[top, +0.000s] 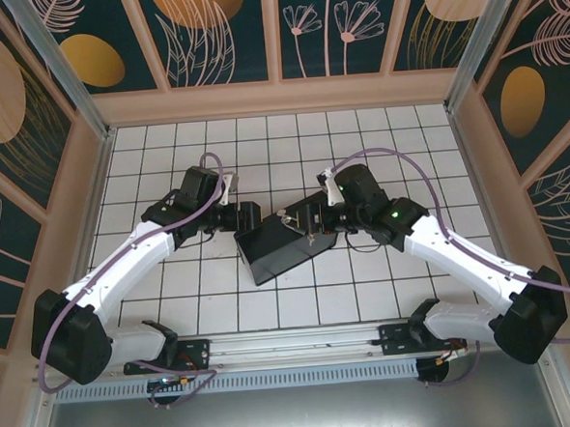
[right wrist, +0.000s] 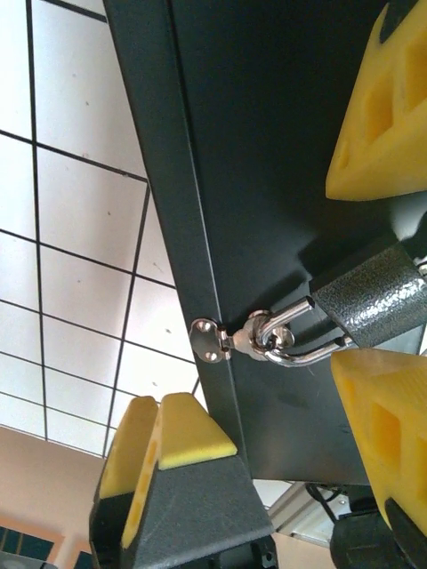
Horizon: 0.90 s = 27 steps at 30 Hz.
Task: Unlock the padlock with the key
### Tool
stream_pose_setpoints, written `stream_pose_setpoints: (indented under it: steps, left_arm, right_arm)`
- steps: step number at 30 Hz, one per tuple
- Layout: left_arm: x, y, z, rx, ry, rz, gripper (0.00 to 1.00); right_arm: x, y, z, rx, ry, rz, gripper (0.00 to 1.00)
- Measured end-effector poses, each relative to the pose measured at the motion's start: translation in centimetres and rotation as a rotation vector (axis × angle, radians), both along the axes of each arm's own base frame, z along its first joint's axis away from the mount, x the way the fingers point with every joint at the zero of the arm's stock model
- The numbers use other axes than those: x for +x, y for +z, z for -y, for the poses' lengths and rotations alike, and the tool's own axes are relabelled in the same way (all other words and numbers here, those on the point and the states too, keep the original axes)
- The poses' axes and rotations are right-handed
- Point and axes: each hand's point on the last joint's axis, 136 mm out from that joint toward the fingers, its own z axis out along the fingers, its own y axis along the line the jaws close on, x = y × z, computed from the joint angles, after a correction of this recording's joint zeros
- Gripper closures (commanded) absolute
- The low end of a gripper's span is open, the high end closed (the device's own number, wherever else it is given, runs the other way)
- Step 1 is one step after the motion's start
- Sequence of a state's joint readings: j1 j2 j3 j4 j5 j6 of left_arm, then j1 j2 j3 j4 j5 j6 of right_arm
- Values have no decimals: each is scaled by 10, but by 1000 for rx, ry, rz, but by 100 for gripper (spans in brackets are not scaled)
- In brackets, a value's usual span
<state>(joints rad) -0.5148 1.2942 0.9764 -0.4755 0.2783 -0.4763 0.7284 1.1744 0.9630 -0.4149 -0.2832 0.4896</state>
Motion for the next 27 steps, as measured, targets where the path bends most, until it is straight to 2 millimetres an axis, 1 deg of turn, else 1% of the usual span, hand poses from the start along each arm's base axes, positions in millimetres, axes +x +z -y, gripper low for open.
stream_pose_setpoints:
  steps: [6,12,15,18,23,27]
  left_arm:
    - [0,0,0,0,1,-1,23]
    - [1,1,0,12,1,-9,23]
    - [1,1,0,15,3,-10,23]
    - [1,1,0,15,3,-10,23]
    - [1,1,0,14,3,-10,23]
    - [1,1,0,14,3,-10,23]
  right_arm:
    - [-5,-2,-7,-20,60,-42,55]
    - [-6,-3,-9,-61,78,-86,56]
    - [-11,-2,-12,-61,97,-104,56]
    - [-16,2,-17,-34,114,-118,57]
    - [-21,18,-28,41,132,-114,57]
    - [-26,21,-34,54,150,-111,57]
